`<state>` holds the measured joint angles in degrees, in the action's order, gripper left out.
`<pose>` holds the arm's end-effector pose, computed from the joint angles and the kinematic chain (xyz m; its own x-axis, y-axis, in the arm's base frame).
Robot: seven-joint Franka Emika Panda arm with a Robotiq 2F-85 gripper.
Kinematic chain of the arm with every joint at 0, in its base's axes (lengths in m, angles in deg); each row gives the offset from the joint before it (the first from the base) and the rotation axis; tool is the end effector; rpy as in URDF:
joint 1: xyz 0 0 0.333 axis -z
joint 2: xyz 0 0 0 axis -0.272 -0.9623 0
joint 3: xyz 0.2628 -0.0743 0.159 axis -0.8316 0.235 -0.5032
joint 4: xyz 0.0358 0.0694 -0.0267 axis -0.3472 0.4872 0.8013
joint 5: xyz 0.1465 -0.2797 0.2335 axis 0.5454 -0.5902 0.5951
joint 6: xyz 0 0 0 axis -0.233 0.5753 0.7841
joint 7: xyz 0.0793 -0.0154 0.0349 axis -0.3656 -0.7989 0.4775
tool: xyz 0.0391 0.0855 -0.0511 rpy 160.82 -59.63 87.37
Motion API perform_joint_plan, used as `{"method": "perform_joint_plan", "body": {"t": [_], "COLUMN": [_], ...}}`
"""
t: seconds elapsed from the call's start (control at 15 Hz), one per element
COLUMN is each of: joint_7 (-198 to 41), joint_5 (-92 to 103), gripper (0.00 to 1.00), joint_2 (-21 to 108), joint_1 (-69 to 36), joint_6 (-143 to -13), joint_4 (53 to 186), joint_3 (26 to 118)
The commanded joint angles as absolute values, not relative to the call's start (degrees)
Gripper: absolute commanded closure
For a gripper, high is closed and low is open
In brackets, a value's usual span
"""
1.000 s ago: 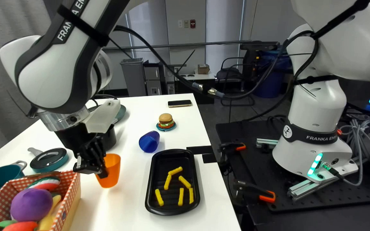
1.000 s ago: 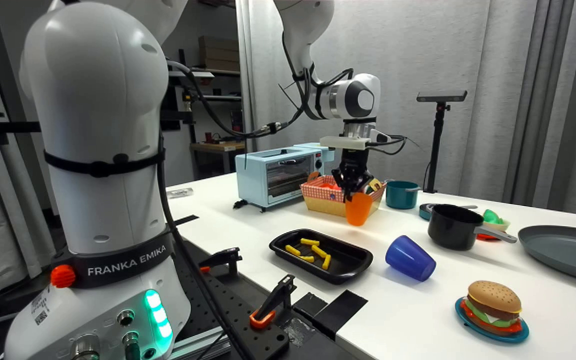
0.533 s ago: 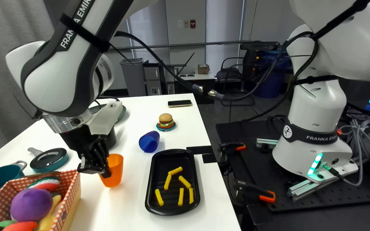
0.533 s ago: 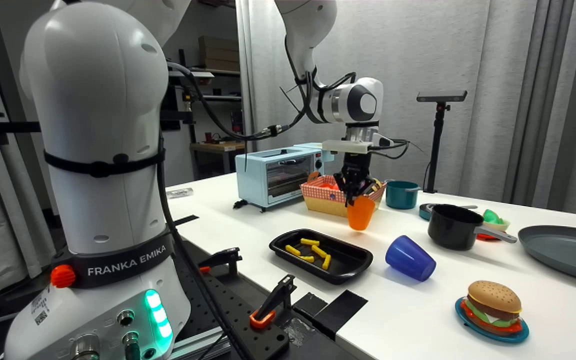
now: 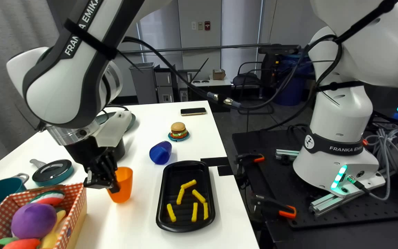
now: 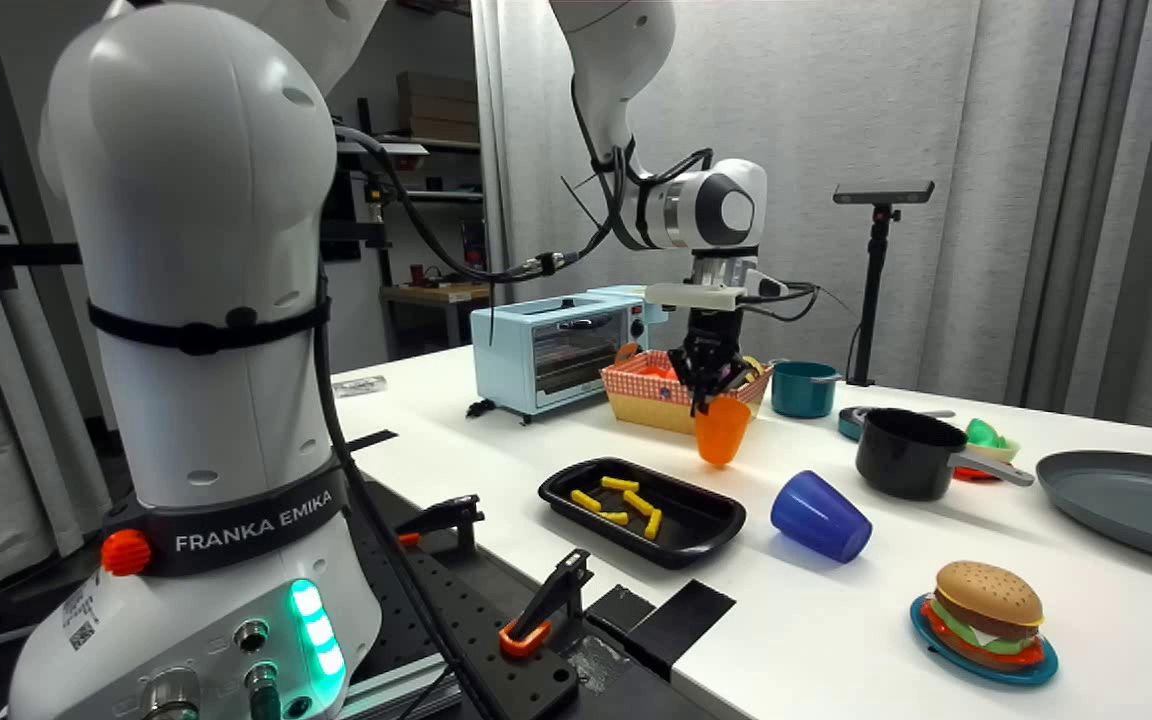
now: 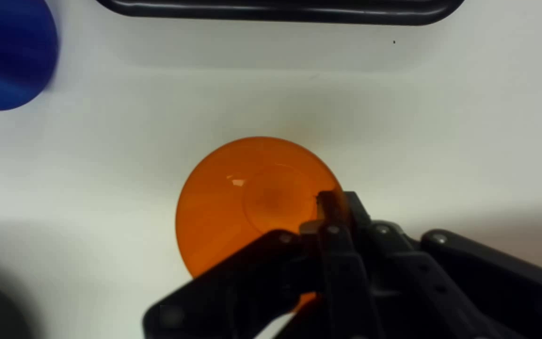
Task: Pour the fries out of the orange cup onto the oven tray
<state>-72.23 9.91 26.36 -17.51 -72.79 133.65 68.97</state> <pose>0.6178 0.0094 0.1872 0.9807 0.0289 -0.1935 0.0266 -0.9995 -0.0147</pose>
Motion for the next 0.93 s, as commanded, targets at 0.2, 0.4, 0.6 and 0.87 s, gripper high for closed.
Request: {"method": "perform_joint_plan", "body": {"t": [0.2,0.4,0.6,0.87], "joint_7": [-73.49,-73.69,-73.74,-73.78], "joint_5": [8.41,8.43,8.50,8.50], "gripper": [0.99,0.87,0.54,0.23], "joint_2": [24.35,24.08,23.87,23.61], "joint_1": [-17.46,-17.54,-17.54,-17.55], "joint_6": [-73.28,-73.03,-72.95,-72.84], "joint_4": [131.70,131.39,131.17,130.85], "joint_3": [69.06,69.07,69.05,69.07]}}
